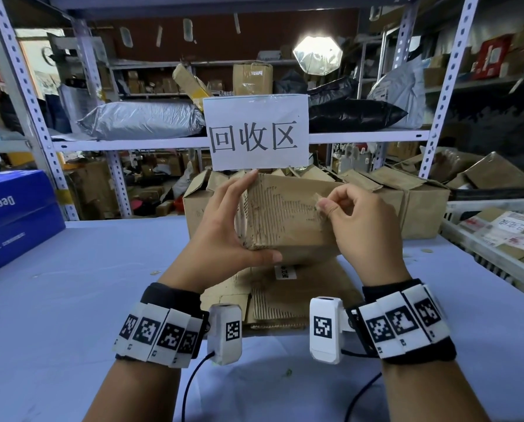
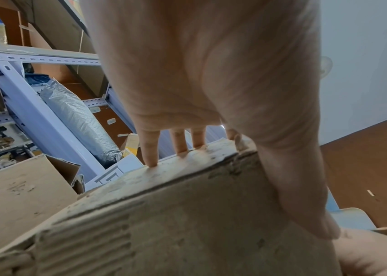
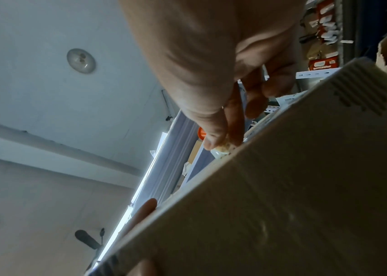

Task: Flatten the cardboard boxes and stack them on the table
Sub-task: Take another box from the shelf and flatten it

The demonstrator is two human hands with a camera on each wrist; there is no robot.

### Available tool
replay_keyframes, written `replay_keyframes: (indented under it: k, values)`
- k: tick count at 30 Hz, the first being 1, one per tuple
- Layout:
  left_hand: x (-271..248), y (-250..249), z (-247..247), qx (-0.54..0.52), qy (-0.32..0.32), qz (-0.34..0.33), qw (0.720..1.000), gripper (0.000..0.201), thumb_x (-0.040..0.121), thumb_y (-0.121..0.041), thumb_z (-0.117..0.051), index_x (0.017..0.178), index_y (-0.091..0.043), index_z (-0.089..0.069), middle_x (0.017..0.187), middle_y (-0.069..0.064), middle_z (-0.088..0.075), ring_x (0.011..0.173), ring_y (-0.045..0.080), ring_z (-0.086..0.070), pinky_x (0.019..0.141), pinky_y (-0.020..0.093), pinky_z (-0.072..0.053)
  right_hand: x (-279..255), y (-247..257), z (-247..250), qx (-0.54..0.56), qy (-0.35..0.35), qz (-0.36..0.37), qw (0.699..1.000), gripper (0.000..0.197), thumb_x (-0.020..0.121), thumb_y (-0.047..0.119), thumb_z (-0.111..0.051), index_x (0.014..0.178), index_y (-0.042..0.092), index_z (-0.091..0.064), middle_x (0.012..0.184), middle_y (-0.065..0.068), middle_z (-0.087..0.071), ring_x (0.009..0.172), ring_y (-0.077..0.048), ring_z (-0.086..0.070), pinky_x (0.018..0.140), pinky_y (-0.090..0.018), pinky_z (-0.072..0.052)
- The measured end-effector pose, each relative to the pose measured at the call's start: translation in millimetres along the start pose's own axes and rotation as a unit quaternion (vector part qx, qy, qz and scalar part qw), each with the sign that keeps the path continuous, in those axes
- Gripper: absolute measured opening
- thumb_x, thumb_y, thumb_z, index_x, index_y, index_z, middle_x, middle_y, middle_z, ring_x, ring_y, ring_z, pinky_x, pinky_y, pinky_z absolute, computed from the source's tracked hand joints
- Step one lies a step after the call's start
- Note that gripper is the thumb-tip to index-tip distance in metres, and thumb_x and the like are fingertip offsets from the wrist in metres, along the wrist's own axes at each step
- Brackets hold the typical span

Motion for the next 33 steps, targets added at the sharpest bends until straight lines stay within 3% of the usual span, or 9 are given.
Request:
replay_keyframes:
  k: [3,5,7,11,18,23,26,29,33]
  values:
    - [-0.9,1.9,2.3,-0.003,-0.008,0.0,1.0,0.117,0.057,-0.057,-0.089,0.153,-0.052,-0.024,0.155,-0.03,-0.025,0.148,-0.004,-0.022,0.117,0.031,-0.026,-2.3,1.3,-3.1,0.002,0.016,0.009,1.0,0.039,0.095,0.059,-0.045,0.079,0.026,-0.059,0.086,0.007,-0.058,0.077,-0.013,-0.055,0.06,-0.028,-0.036]
    - [-2.0,2.6,3.1,-0.006,-0.013,0.0,1.0,0.117,0.057,-0.055,-0.09,0.154,-0.05,-0.025,0.153,-0.032,-0.025,0.148,-0.004,-0.023,0.118,0.033,-0.027,-4.3,1.0,-5.7,0.038,0.025,-0.005,0.999,0.054,0.091,0.074,-0.033,0.071,0.029,-0.052,0.077,0.009,-0.054,0.07,-0.008,-0.052,0.056,-0.027,-0.032]
    - [-2.6,1.8,2.0,-0.005,-0.013,-0.002,1.0,0.117,0.057,-0.055,-0.09,0.153,-0.05,-0.025,0.154,-0.03,-0.026,0.149,-0.001,-0.023,0.118,0.034,-0.028,-5.9,-0.3,-8.4,0.02,0.025,-0.021,0.999,0.054,0.087,0.078,-0.041,0.073,0.028,-0.054,0.074,0.01,-0.057,0.068,-0.007,-0.054,0.055,-0.027,-0.034]
    - [-2.7,-1.4,-0.6,0.005,0.0,-0.009,1.0,0.116,0.056,-0.059,-0.089,0.152,-0.054,-0.024,0.154,-0.026,-0.028,0.148,0.0,-0.025,0.116,0.031,-0.028,-2.7,-6.5,-10.0,-0.005,0.028,-0.048,0.998,0.033,0.085,0.055,-0.068,0.075,0.025,-0.058,0.071,0.009,-0.059,0.069,-0.012,-0.056,0.056,-0.028,-0.036]
    - [-1.6,-2.0,-2.0,-0.001,0.013,-0.019,1.0,0.116,0.057,-0.057,-0.089,0.152,-0.054,-0.023,0.155,-0.024,-0.027,0.148,-0.001,-0.024,0.113,0.023,-0.025,1.3,-12.3,-2.9,0.07,0.049,-0.056,0.995,0.018,0.084,0.037,-0.078,0.074,0.023,-0.071,0.066,0.01,-0.066,0.061,-0.002,-0.056,0.056,-0.023,-0.038]
    - [-0.2,-1.8,-1.6,-0.005,0.011,-0.017,1.0,0.116,0.057,-0.058,-0.089,0.153,-0.054,-0.023,0.154,-0.028,-0.027,0.147,-0.004,-0.023,0.112,0.023,-0.025,2.8,-16.2,3.3,0.083,0.038,-0.059,0.994,0.008,0.087,0.028,-0.076,0.079,0.029,-0.074,0.076,0.015,-0.07,0.071,-0.001,-0.062,0.065,-0.025,-0.045]
    - [0.9,-1.1,0.3,-0.009,0.009,-0.013,1.0,0.117,0.057,-0.058,-0.09,0.153,-0.052,-0.024,0.154,-0.029,-0.026,0.147,-0.005,-0.023,0.115,0.026,-0.025,2.7,-18.0,4.1,0.088,0.035,-0.065,0.993,0.006,0.09,0.024,-0.073,0.093,0.029,-0.07,0.081,0.011,-0.072,0.07,-0.01,-0.065,0.072,-0.035,-0.055]
    - [1.5,0.4,2.7,-0.012,0.009,-0.005,1.0,0.116,0.056,-0.057,-0.09,0.152,-0.053,-0.025,0.153,-0.033,-0.025,0.146,-0.008,-0.023,0.117,0.029,-0.027,4.0,-14.7,6.5,0.082,0.029,-0.04,0.995,0.029,0.092,0.022,-0.07,0.102,0.038,-0.048,0.079,0.011,-0.071,0.066,-0.014,-0.066,0.069,-0.034,-0.052]
    - [1.8,4.3,6.3,-0.008,0.008,0.014,1.0,0.116,0.055,-0.059,-0.089,0.151,-0.057,-0.024,0.147,-0.044,-0.022,0.144,-0.01,-0.023,0.119,0.038,-0.03,2.7,-7.0,4.4,0.003,0.026,0.014,1.0,0.007,0.099,0.027,-0.059,0.094,0.032,-0.06,0.082,0.013,-0.064,0.078,-0.016,-0.063,0.062,-0.03,-0.043]
Point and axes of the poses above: each hand's wrist, its own x-axis towards the middle knuckle, its own z-axis out of the back of the hand, y = z × x, the point moved 7 cm from there along x, towards the middle knuckle
